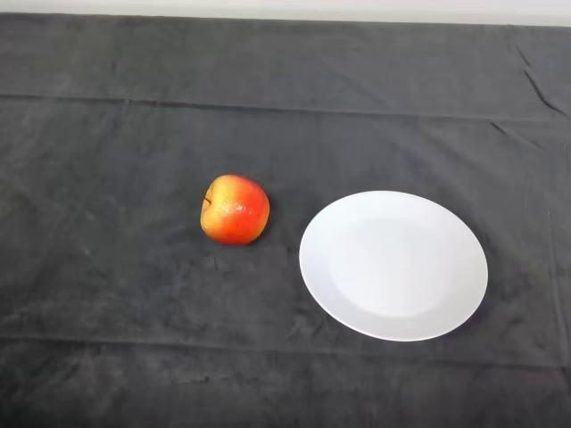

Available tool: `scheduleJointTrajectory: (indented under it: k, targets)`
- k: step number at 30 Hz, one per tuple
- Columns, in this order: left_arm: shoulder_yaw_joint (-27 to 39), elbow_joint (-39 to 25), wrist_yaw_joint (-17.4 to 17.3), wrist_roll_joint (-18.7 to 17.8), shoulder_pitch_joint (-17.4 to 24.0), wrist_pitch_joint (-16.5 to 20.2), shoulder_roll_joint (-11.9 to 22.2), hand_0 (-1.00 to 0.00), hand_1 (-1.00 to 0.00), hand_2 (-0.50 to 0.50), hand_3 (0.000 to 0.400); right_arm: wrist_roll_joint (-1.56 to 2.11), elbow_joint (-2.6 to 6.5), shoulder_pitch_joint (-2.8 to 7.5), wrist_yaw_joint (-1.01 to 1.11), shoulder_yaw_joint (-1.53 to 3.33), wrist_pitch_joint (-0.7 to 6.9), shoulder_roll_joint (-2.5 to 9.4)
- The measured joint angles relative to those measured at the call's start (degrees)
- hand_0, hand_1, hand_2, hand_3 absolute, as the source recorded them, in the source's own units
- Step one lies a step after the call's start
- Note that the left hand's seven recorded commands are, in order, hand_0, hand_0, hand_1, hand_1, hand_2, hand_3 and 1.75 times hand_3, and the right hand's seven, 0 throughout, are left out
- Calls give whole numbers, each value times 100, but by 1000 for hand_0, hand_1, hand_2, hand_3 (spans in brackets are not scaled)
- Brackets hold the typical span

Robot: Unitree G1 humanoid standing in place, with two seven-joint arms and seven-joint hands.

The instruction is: Move the apple to the plate

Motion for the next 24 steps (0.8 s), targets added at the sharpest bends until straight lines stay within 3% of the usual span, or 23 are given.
scheduleJointTrajectory:
  k: [24]
  targets:
    - [-3, -111, -420, 433, -114, -60, -99, 0, 0, 0, 0, 0, 0, 0, 0, 0, 0, 0]
